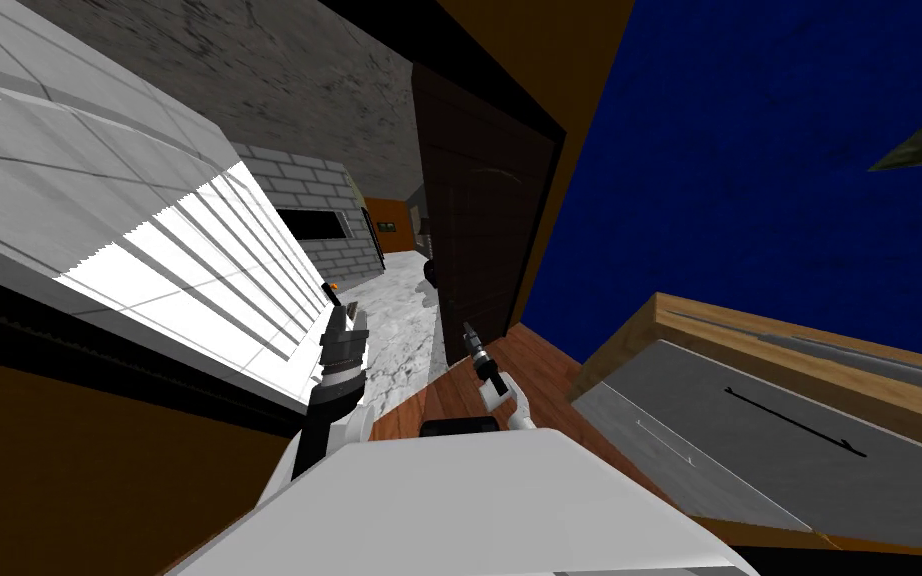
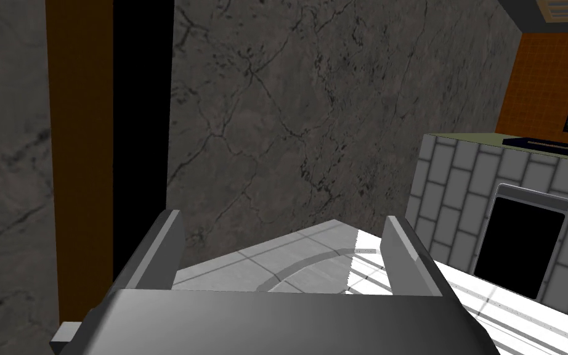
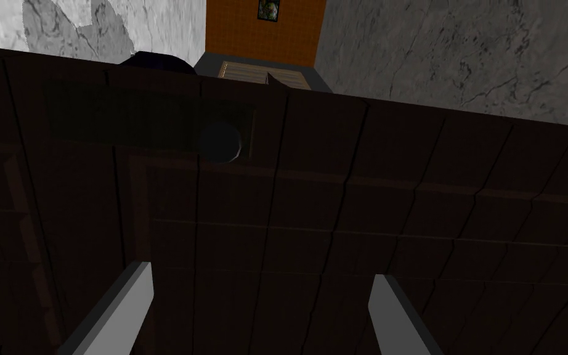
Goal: Push the door open
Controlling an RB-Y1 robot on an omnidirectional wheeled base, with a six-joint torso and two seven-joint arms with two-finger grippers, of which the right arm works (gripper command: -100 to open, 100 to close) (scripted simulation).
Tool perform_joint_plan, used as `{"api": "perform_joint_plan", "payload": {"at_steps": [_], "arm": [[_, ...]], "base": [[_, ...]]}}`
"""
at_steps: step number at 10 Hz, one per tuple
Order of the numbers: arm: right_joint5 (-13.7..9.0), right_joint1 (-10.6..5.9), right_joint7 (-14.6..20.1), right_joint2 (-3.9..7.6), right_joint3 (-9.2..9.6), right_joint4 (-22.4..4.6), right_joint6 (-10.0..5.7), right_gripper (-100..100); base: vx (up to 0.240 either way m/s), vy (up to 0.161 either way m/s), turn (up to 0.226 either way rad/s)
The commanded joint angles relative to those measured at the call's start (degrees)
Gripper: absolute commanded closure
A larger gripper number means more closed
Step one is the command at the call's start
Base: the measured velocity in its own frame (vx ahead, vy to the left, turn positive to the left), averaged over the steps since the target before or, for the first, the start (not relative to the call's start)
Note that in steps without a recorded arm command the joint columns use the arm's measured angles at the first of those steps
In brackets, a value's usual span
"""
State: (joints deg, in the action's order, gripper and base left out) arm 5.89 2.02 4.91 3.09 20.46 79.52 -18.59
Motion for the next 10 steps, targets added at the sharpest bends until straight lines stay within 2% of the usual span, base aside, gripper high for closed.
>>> {"api": "perform_joint_plan", "payload": {"at_steps": [1,6,7,8,10], "arm": [[0.1,-0.98,0.5,-0.48,0.51,-1.8,0.40,-100],[0.7,-3.24,1.8,-2.70,2.37,-6.4,2.00,-100],[0.6,-3.04,1.6,-2.31,2.11,-6.1,1.59,-100],[0.6,-3.35,1.6,-1.39,1.84,-6.6,1.49,-100],[0.5,-3.59,1.6,-0.99,1.59,-7.0,1.38,-100]], "base": [[0.129,-0.160,0.092],[0.131,-0.148,0.111],[0.066,-0.070,0.028],[0.125,0.045,0.025],[0.151,0.069,0.020]]}}
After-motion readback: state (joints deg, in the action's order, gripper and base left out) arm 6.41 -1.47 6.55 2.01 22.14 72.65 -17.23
